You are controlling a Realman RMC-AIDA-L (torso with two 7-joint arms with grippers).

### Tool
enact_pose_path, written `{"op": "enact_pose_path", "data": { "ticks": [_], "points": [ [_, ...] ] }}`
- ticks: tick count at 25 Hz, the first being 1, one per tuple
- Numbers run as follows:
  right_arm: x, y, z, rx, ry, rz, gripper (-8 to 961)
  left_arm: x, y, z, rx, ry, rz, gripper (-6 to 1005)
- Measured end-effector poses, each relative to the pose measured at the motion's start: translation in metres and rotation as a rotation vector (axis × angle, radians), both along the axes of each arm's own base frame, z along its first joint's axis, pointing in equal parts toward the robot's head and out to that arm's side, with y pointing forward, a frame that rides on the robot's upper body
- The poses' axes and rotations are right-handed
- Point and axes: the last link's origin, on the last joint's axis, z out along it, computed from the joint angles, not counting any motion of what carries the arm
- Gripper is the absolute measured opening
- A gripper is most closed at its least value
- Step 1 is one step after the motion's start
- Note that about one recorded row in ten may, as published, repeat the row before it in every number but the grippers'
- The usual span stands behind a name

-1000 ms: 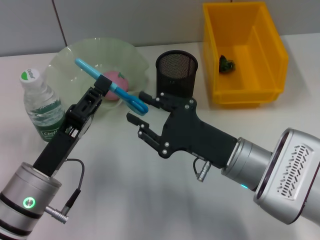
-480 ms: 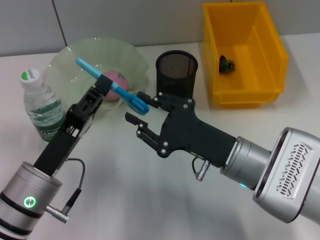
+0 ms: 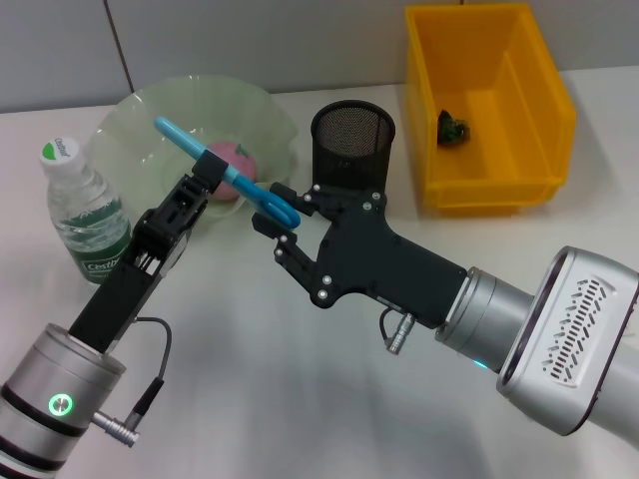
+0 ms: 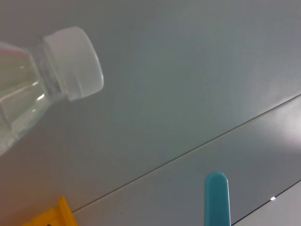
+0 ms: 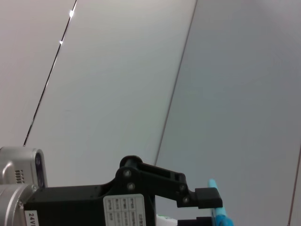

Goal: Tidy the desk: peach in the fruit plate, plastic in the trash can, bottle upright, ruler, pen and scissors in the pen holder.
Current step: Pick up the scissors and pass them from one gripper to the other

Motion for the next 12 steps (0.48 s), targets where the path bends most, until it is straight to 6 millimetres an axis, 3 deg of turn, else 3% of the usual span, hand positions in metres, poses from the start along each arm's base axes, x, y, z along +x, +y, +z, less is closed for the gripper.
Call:
{"op": "enact_pose_path", "data": {
  "ticks": [12],
  "points": [
    [-0.0004,-0.0002,-0.0003,-0.001,0.003,-0.002,184,0.0008,0.0003,-0.0001,-0.001,0.000,-0.004,267]
  ]
}}
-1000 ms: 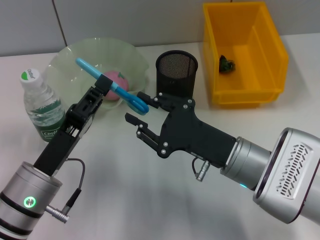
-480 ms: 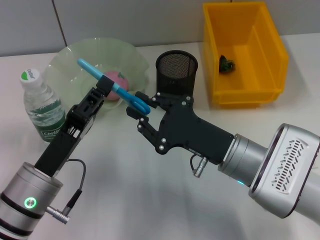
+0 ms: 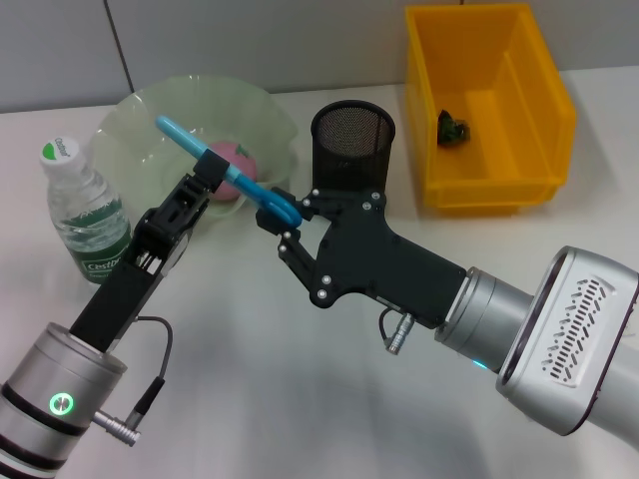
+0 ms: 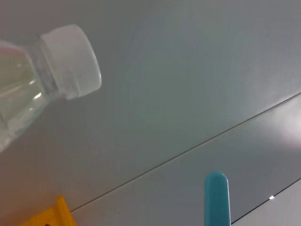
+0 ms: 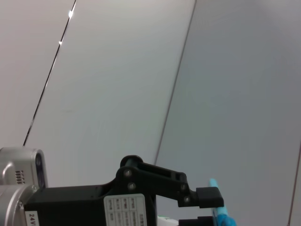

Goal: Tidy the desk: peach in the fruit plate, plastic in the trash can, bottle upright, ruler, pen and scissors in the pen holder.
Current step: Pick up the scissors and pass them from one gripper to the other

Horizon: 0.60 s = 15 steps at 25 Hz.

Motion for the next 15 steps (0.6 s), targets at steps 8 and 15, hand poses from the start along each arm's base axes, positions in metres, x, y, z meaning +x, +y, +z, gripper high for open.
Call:
{"op": "enact_pose_path", "data": {
  "ticks": [8,15],
  "points": [
    [-0.0002,0.0002,0.0002,0.001,0.003,-0.003,116,0.0007,0.0009,0.0001,0.000,0.001,-0.003,269],
    [-0.0005,0.0004,0.0002,0.001,0.005,-0.004,104,0.0017,0.0020,0.0004,0.001,0.006,-0.014,270]
  ]
}}
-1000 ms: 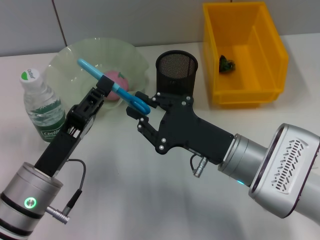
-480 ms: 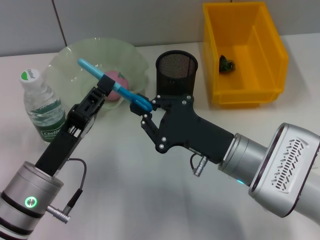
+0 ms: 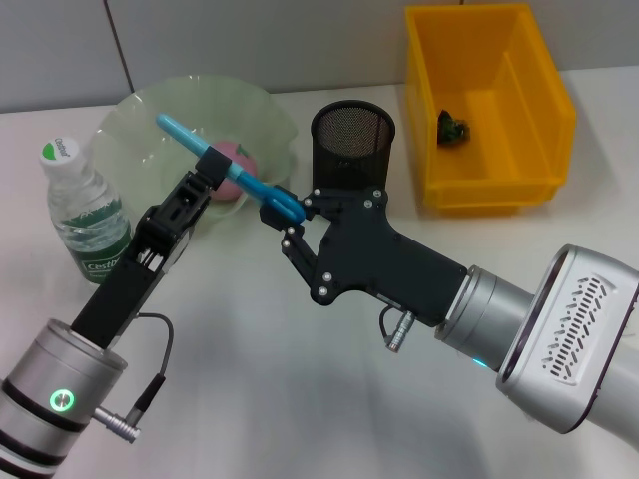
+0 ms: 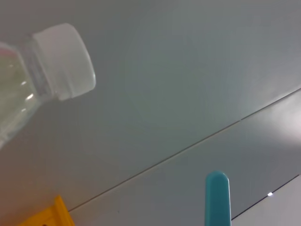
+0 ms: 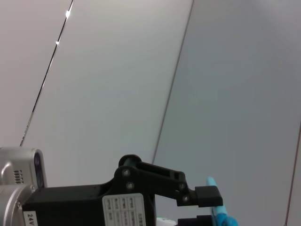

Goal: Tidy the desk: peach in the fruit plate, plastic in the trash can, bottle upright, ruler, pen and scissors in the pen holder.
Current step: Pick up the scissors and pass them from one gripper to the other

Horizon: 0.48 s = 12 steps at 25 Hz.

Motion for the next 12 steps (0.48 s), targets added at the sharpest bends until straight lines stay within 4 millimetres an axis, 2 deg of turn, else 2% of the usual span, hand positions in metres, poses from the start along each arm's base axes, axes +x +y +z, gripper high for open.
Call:
{"op": "enact_pose_path", "data": {
  "ticks": [11,12],
  "points": [
    [0.0000,0.0003,0.0005,0.005,0.007,-0.007,91,0.0032,-0.0004,-0.0016,0.002,0.014,-0.025,272],
    [0.0000,0.0003,0.0005,0.005,0.007,-0.007,90,0.0032,-0.0004,-0.0016,0.002,0.014,-0.025,330]
  ]
}}
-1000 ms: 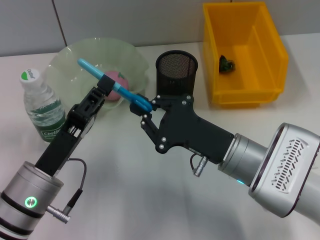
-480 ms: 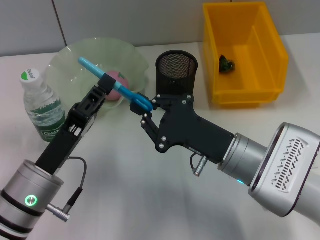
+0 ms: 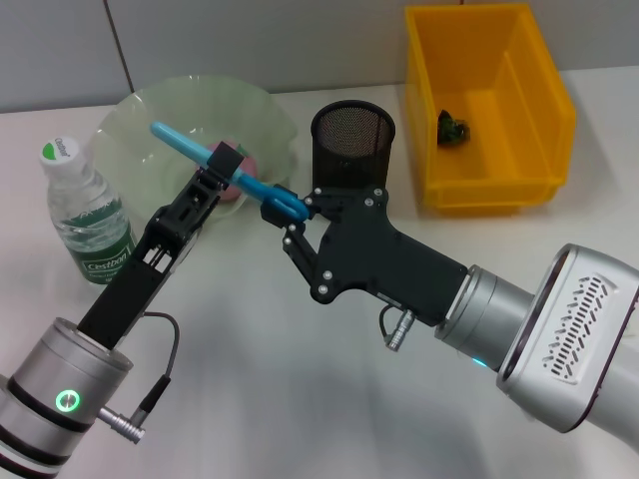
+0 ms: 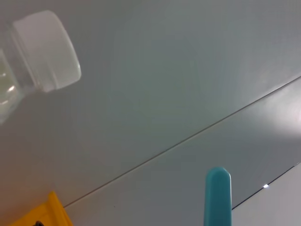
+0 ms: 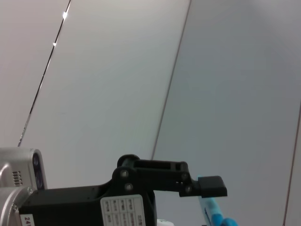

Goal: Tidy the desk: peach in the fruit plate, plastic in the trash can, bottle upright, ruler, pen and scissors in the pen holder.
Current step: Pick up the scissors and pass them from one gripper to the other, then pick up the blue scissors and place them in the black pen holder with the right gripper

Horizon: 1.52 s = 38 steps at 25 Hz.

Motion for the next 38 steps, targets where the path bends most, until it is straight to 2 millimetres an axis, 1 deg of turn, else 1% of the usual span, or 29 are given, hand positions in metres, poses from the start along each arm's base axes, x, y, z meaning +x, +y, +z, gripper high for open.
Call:
{"op": "enact_pose_path", "data": {
  "ticks": [3,13,19,21,22,23,24,25,26,27,30,31,32,34,35,36,37,38],
  "points": [
    [0.000,0.000,0.001,0.004,0.004,-0.003,84,-0.001,0.000,0.000,0.003,0.000,0.006,505],
    [0.002,0.000,0.005,0.025,0.028,-0.019,78,-0.002,0.000,0.002,0.022,0.008,0.002,689],
    [0.005,0.002,0.016,0.042,0.118,-0.070,85,-0.002,0.002,0.003,0.049,0.049,-0.020,824],
    [0.010,0.006,0.027,0.037,0.187,-0.108,88,-0.004,0.005,0.007,0.086,0.104,-0.059,822],
    [0.010,0.006,0.027,0.037,0.187,-0.108,89,-0.004,0.005,0.007,0.086,0.104,-0.059,821],
    [0.014,0.010,0.036,0.024,0.238,-0.136,90,-0.005,0.006,0.009,0.098,0.126,-0.079,821],
    [0.014,0.010,0.036,0.024,0.238,-0.136,91,-0.006,0.007,0.012,0.109,0.145,-0.101,820],
    [0.017,0.011,0.040,0.017,0.261,-0.151,92,-0.006,0.008,0.014,0.116,0.165,-0.129,819],
    [0.023,0.016,0.048,-0.006,0.295,-0.179,94,-0.006,0.010,0.020,0.130,0.207,-0.196,819],
    [0.023,0.016,0.048,-0.006,0.295,-0.179,95,-0.006,0.010,0.020,0.130,0.207,-0.196,819],
    [0.034,0.022,0.060,-0.038,0.336,-0.226,98,-0.008,0.011,0.026,0.141,0.271,-0.280,819],
    [0.040,0.026,0.068,-0.058,0.353,-0.248,100,-0.008,0.011,0.026,0.141,0.271,-0.280,819],
    [0.040,0.026,0.068,-0.058,0.353,-0.248,101,-0.008,0.011,0.026,0.141,0.271,-0.280,818],
    [0.046,0.031,0.077,-0.080,0.364,-0.267,103,-0.009,0.012,0.028,0.142,0.296,-0.303,818],
    [0.049,0.034,0.082,-0.092,0.367,-0.277,104,-0.016,0.015,0.035,0.135,0.410,-0.397,818],
    [0.056,0.041,0.094,-0.114,0.357,-0.295,106,-0.018,0.015,0.037,0.127,0.451,-0.431,818],
    [0.056,0.041,0.094,-0.114,0.357,-0.295,107,-0.018,0.015,0.037,0.127,0.451,-0.431,818],
    [0.059,0.044,0.101,-0.128,0.351,-0.303,108,-0.023,0.015,0.040,0.104,0.542,-0.504,818]
  ]
}}
